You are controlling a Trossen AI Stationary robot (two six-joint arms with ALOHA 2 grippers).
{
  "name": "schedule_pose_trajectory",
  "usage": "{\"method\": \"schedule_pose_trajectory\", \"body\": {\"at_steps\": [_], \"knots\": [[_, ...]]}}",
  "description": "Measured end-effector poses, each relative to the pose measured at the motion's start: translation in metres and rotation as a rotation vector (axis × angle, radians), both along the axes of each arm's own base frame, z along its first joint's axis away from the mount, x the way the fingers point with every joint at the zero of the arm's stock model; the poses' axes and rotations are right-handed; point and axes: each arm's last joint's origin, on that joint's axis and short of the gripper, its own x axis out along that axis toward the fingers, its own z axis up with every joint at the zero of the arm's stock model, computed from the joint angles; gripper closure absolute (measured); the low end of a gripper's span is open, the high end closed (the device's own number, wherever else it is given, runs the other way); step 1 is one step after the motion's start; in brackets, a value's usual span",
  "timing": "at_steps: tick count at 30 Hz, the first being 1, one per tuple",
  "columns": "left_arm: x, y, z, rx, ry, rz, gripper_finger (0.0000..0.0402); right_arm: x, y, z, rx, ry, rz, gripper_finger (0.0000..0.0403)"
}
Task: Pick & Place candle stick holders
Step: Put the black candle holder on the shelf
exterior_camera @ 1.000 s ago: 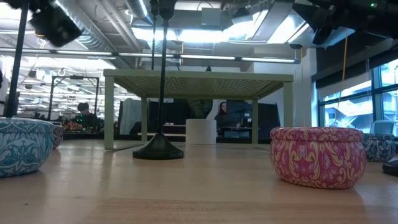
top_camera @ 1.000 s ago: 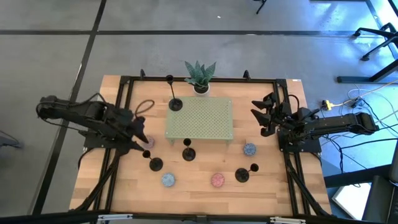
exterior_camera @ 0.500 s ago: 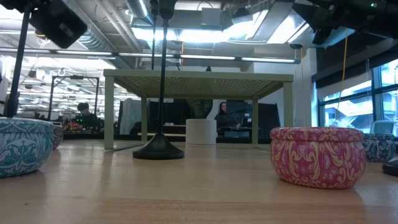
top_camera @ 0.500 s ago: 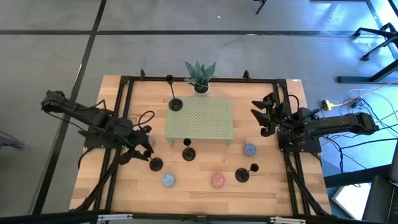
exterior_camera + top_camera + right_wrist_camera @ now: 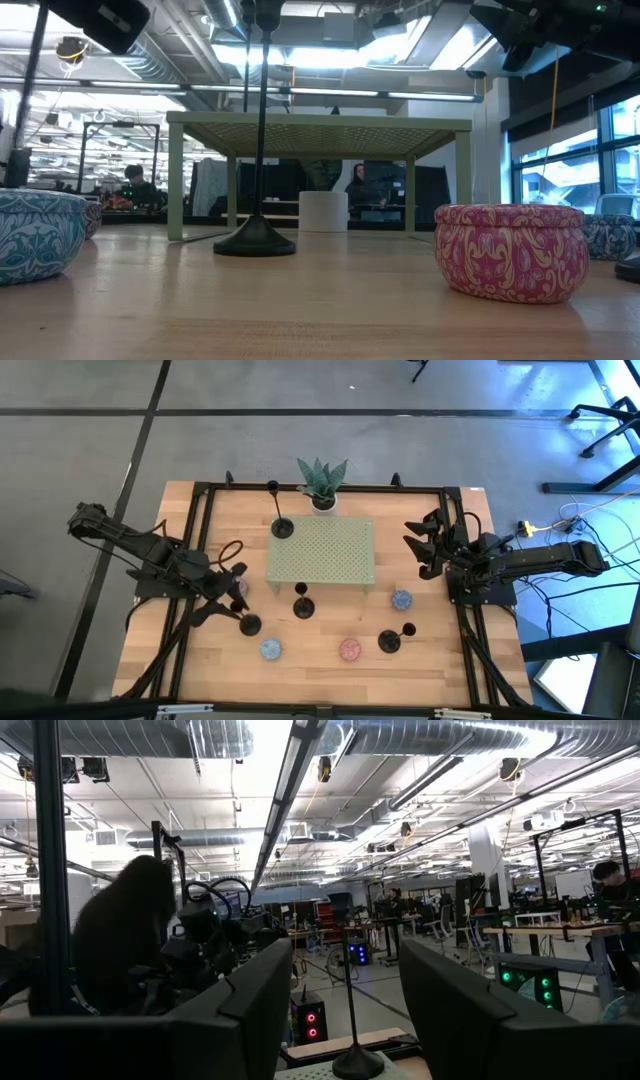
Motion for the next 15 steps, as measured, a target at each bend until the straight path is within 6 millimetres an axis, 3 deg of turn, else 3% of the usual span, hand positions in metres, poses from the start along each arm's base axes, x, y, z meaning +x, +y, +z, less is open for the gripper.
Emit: {"method": "schedule_pose_trajectory", "body": {"at_steps": [7, 15], "knots": [[0.002, -0.001, 0.005, -0.021, -0.051, 0.011, 0.0286, 0.0, 0.0, 0.0, 0.0, 0.0, -0.001, 0.0212], [0.006, -0.001, 0.028, -0.096, -0.184, 0.053, 0.0287, 0.0, 0.0, 0.0, 0.0, -0.003, -0.001, 0.0212]]}}
